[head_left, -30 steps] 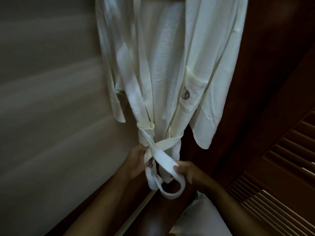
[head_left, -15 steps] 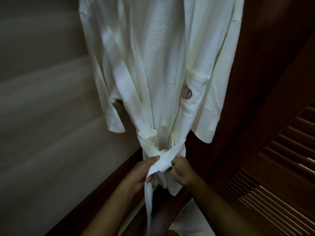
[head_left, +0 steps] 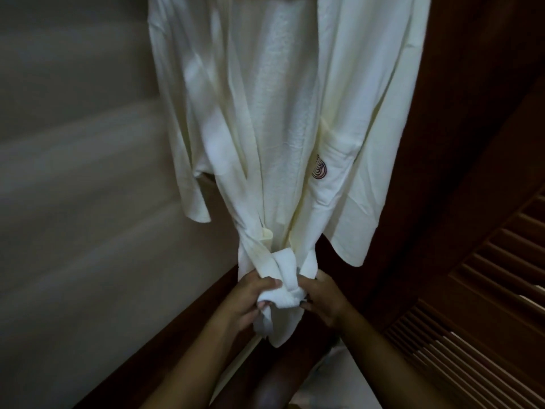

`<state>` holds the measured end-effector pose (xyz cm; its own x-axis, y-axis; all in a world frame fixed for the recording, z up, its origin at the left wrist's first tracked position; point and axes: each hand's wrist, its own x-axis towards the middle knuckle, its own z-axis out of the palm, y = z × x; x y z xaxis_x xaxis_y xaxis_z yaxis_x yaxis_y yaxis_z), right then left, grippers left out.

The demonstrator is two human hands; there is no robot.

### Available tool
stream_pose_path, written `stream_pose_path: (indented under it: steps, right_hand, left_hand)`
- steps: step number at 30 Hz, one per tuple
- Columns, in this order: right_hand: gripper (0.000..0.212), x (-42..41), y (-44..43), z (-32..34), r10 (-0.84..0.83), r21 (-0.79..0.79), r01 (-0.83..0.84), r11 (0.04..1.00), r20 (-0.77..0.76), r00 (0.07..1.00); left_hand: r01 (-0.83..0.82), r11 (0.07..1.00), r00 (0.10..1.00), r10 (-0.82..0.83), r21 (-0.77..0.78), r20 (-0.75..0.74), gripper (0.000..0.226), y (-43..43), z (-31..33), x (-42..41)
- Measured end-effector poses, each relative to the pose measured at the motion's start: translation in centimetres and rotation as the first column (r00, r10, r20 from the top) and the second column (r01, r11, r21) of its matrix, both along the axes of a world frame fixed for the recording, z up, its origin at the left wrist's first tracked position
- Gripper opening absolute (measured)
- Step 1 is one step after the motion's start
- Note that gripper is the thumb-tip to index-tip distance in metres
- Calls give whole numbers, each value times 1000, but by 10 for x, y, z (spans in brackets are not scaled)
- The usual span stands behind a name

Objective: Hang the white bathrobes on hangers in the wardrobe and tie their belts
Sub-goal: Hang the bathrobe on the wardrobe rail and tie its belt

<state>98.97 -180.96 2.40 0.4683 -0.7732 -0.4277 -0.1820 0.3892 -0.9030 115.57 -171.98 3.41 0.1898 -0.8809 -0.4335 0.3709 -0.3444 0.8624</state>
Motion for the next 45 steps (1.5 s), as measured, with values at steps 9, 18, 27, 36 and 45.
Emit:
stream_pose_path:
  steps: [9,18,27,36,45]
  right_hand:
    - [24,24,7,45,-48,-527,-97,844,-254,966]
    - [9,43,-16,70,24,-389,-79,918,-144,989]
    - [44,-15,-41,101,-133,-290,198,936,228,964]
    - [30,-81,3,31,-634,-44,643,764,130,762]
    - [31,-77,67,-18,-578,16,581,814,-80,812]
  left_hand:
    - [18,997,999,-14,-78,49,43,-3,1,9]
    - [17,996,935,-45,83,351,48,1,-15,23]
    - [1,992,780,-78,123,621,32,-15,-1,31]
    - [39,993,784,-100,112,613,20,-9,-7,36]
    - [192,966,797,-258,175,546,25,14,-20,43]
